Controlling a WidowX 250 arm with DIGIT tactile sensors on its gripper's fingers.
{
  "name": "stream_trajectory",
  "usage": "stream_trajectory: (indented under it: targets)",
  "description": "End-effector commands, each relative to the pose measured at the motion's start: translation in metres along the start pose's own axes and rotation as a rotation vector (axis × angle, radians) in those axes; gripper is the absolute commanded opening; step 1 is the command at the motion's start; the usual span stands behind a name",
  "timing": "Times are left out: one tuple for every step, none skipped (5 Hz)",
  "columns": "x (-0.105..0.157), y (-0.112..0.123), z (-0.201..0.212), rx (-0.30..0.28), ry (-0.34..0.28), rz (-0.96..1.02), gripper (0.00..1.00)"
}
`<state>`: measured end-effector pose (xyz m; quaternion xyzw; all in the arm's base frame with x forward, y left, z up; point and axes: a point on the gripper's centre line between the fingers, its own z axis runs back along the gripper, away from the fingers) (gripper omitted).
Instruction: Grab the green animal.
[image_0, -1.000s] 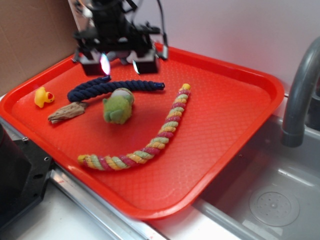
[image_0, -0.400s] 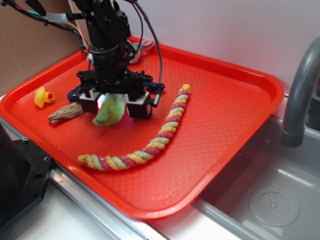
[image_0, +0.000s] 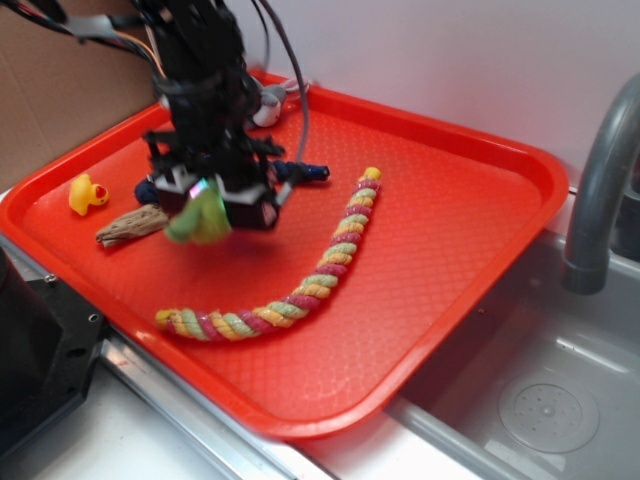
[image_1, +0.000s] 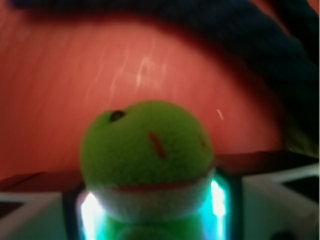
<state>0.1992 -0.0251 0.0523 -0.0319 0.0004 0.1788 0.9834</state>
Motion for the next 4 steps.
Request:
stream_trajectory:
  targets:
    - [0.017,0.029,0.115,-0.123,-0.104,-0.178,0.0]
    - [0.005,0.015,0.165,-0.124,-0.211,-0.17,0.0]
    - [0.0,0.004,0.211,-0.148,-0.179,-0.211,0.0]
    - [-0.002,0.004,0.2,-0.038,-0.18,-0.226,0.0]
